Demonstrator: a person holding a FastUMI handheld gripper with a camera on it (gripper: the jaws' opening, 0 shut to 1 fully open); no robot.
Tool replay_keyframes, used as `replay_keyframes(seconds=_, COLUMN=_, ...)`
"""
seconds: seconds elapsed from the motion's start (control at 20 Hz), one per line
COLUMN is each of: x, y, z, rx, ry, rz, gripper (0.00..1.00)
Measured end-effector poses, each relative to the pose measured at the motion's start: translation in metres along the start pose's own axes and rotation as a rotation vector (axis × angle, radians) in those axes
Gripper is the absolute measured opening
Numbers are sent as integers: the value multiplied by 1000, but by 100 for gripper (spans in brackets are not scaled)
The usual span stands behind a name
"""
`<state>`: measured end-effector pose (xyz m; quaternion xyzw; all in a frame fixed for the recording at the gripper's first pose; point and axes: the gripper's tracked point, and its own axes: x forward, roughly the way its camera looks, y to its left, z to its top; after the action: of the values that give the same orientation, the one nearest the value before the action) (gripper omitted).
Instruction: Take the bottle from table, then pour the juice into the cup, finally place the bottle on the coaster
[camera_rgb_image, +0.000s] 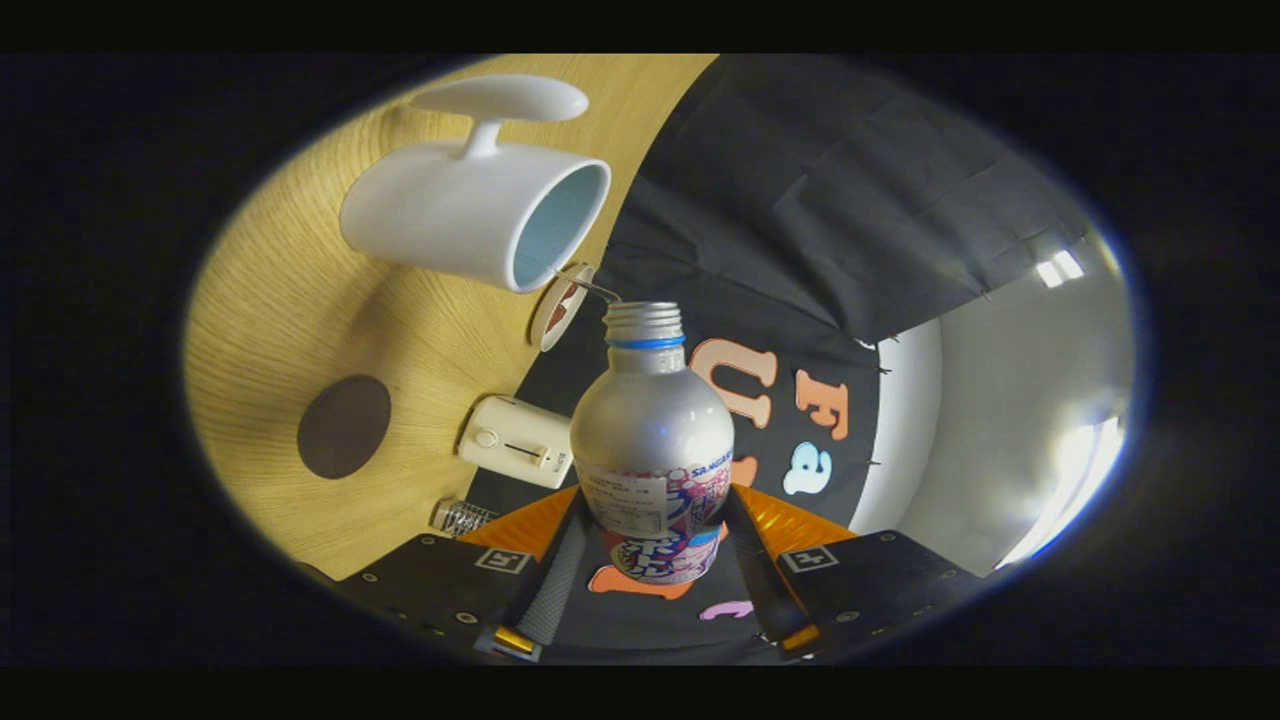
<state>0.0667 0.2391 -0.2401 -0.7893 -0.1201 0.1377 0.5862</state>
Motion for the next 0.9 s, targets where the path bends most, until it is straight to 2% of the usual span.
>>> replay_keyframes(seconds=0.9, x=5, y=-10, z=10, rx=-51, ry=-42, rz=-46, gripper=75)
